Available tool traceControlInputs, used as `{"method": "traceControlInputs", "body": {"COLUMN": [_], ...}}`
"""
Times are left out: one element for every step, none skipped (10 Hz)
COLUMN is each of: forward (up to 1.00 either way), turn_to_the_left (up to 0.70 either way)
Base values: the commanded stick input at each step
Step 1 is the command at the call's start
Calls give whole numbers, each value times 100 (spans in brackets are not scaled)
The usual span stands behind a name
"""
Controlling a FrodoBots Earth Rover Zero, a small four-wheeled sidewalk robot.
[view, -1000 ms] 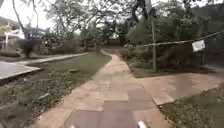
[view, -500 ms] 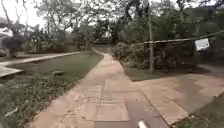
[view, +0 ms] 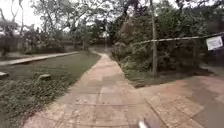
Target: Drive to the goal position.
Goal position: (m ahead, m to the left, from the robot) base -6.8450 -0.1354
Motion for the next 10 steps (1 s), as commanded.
{"method": "traceControlInputs", "body": {"forward": [100,100,100,100,100,100,100,100,100,100], "turn_to_the_left": [0,0,1,4,29,40,16,0,0,0]}}
